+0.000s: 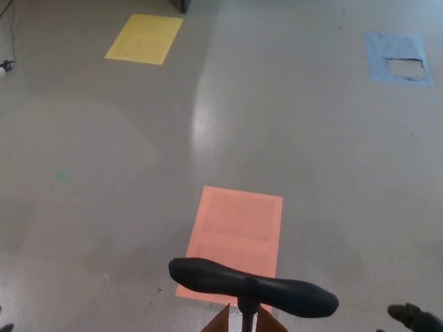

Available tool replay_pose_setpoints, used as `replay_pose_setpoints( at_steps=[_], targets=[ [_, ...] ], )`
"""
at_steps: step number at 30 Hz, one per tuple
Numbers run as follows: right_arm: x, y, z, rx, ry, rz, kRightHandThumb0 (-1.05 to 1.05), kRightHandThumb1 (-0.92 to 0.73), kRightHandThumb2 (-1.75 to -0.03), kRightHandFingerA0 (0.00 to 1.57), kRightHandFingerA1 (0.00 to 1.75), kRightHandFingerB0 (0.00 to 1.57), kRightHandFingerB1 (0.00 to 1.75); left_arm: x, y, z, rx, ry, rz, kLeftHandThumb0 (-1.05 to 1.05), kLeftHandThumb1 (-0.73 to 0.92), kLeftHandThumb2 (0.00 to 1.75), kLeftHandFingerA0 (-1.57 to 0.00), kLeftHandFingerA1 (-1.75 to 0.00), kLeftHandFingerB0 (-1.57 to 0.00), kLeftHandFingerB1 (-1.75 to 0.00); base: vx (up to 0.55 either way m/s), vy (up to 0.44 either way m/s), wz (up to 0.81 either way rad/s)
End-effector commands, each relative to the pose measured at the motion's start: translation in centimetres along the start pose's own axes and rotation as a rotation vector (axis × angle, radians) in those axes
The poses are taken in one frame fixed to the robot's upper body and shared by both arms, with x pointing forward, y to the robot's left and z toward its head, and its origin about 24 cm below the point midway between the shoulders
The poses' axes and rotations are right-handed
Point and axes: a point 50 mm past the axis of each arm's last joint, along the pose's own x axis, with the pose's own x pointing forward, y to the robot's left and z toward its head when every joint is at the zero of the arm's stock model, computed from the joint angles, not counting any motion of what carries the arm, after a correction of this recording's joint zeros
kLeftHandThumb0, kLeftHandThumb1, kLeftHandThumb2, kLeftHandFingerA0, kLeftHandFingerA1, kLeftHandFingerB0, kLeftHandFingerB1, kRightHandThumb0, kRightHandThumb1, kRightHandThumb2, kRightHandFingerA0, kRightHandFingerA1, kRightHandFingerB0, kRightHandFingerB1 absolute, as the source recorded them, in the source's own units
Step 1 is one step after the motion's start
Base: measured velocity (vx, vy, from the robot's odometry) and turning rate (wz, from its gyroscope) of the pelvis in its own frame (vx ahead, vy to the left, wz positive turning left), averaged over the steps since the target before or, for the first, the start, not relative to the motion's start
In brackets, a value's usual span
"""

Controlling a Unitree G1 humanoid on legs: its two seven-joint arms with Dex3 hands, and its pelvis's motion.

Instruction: An air pump is kept on top of a storage box on the floor and the robot uses its right hand to press down on the handle of the pump to compress it

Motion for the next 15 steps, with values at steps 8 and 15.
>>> replay_pose_setpoints(
  at_steps=[8, 15],
  targets=[
    [-1.9, -4.7, 3.6, 0.362, -0.401, -0.416, -0.33, -0.60, -1.13, 0.01, 0.49, 0.00, 0.47, 0.0, 1.2, 0.9, 0.026, -0.064, 0.001, -0.63, 0.79, 0.64, -0.33, -0.36, -0.28, -0.31, 0.00, 0.000, 0.00],
    [-8.8, -9.4, 10.1, 0.387, -0.888, -0.586, -0.34, -0.57, -1.12, 0.00, 0.49, 0.00, 0.48, 0.0, 1.1, 1.3, -0.012, -0.094, -0.017, -0.65, 0.82, 0.65, -0.29, -0.36, -0.23, -0.31, 0.00, 0.000, 0.00]
  ],
)
